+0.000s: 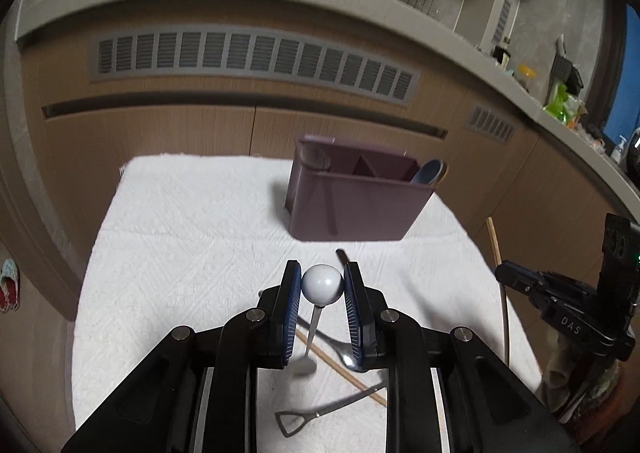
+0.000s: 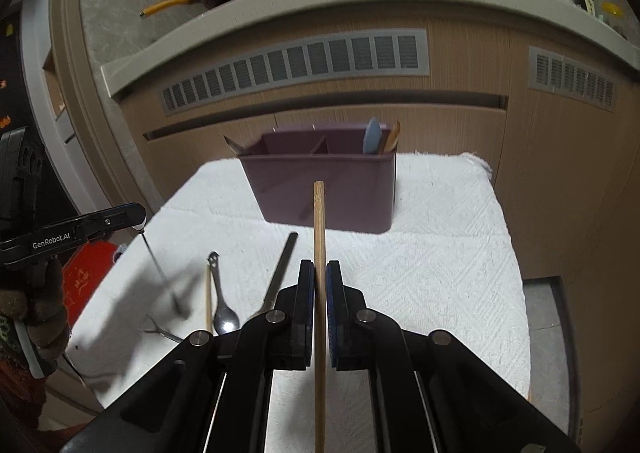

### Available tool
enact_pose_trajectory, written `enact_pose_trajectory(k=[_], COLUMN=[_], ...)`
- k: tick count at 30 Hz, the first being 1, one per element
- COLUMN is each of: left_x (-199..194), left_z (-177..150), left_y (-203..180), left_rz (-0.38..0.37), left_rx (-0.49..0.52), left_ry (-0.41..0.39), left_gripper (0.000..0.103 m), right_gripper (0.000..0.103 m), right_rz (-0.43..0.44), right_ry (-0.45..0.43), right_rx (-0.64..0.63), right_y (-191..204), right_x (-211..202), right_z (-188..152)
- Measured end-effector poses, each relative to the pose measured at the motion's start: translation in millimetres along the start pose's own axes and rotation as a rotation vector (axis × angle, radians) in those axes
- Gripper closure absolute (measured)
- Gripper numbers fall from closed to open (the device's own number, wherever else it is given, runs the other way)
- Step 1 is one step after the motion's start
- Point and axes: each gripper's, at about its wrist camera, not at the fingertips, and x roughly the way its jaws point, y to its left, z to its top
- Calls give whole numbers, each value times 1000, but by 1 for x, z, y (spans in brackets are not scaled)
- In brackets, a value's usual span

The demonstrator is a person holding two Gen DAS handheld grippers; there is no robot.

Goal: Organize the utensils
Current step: 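Lift the chopstick with the right tool while the left lifts the ball spoon over the caddy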

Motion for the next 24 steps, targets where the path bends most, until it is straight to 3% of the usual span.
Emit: enact_pose_trajectory(k=[12,15,21,24], left_x=[-15,-19,-10,10], left_z=[32,60,140,166], left_y=[-28,-36,-42,-39], left_rz=[-67,-85,-153,-160], left_rx=[32,49,49,39], left_ry=[-73,-122,-248,-273], left_gripper=[81,81,81,81], right_gripper=[97,97,97,97], right_rz=[-20,-28,-57,-73], right_ry=[-101,-175,-449,-486], right_rx=[-28,-33,-74,-76], right_y=[10,8,13,16], right_x=[-15,-18,-26,-6], right_z=[28,56,152,188])
